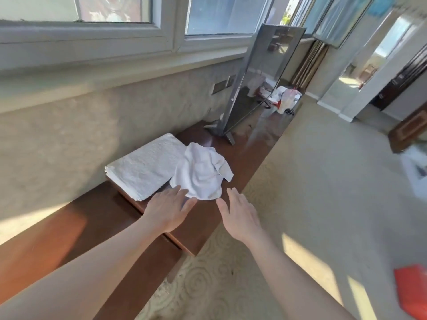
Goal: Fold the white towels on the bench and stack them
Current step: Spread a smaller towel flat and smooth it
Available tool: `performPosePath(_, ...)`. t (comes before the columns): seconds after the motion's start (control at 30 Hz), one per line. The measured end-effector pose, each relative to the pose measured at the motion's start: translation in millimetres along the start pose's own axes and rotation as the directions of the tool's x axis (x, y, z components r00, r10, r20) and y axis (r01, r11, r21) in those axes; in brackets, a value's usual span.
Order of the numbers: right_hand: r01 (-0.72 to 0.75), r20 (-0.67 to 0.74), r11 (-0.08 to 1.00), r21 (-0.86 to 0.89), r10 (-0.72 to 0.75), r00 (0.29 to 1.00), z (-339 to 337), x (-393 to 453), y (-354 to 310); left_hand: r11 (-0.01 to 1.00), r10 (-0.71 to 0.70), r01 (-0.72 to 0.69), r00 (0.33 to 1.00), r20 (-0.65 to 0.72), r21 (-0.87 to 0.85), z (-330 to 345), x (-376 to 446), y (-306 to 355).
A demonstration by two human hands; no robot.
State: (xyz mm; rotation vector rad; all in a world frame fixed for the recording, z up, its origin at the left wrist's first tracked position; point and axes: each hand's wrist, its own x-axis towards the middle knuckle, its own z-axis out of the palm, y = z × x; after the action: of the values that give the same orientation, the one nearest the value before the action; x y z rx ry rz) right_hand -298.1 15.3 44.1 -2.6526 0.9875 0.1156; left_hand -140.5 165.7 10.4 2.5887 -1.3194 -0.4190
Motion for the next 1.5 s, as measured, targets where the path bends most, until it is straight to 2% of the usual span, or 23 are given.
performPosePath(0.2, 0.0, 0.036, 0.996, 0.085, -0.003, 0.999, 8, 84, 18, 0.996, -0.086, 0.086, 0.994, 0.061, 0.001, 17, 58, -12)
performPosePath(0.47, 0.081, 0.12, 0.984, 0.156, -0.101, 0.988, 30, 216, 52, 0.951, -0.302, 0.308, 0.944, 0.13, -0.03, 59, 138, -29)
performPosePath(0.67, 0.148, 0.079, 0.979, 0.143, -0.16, 0.984, 54, 322, 71, 0.862, -0.501, 0.502, 0.865, 0.033, -0.075, 93, 196, -8)
performPosePath(0.73, 0.16, 0.07, 0.98, 0.12, -0.169, 0.983, 65, 351, 73, 0.807, -0.573, 0.561, 0.82, -0.015, -0.184, 101, 211, -1)
performPosePath(0.83, 0.188, 0.105, 0.982, 0.021, -0.189, 0.976, 83, 373, 69, 0.659, -0.67, 0.6, 0.742, 0.009, -0.453, 110, 222, 8)
performPosePath(0.9, 0.233, 0.111, 0.967, -0.105, -0.221, 0.969, 92, 373, 64, 0.596, -0.693, 0.585, 0.721, 0.016, -0.55, 109, 224, 11)
performPosePath(0.97, 0.259, 0.066, 0.956, -0.138, -0.252, 0.966, 98, 370, 60, 0.616, -0.682, 0.59, 0.731, 0.021, -0.522, 106, 224, 9)
performPosePath(1.07, 0.267, 0.029, 0.958, -0.106, -0.266, 0.964, 101, 366, 57, 0.653, -0.671, 0.599, 0.742, 0.013, -0.463, 98, 214, 0)
performPosePath(1.2, 0.304, 0.14, 0.952, -0.034, -0.297, 0.945, 97, 339, 46, 0.719, -0.657, 0.619, 0.754, -0.018, -0.315, 91, 170, -10)
performPosePath(1.33, 0.388, 0.136, 0.922, 0.013, -0.386, 0.912, 100, 272, 24, 0.76, -0.638, 0.585, 0.754, -0.156, -0.284, 83, 93, -19)
performPosePath(1.4, 0.447, 0.105, 0.894, 0.028, -0.448, 0.888, 105, 231, 10, 0.726, -0.664, 0.603, 0.74, -0.108, -0.33, 80, 47, -25)
performPosePath(1.5, 0.525, 0.107, 0.851, -0.006, -0.522, 0.846, 115, 164, -17, 0.598, -0.772, 0.701, 0.635, -0.043, -0.388, 91, -34, -39)
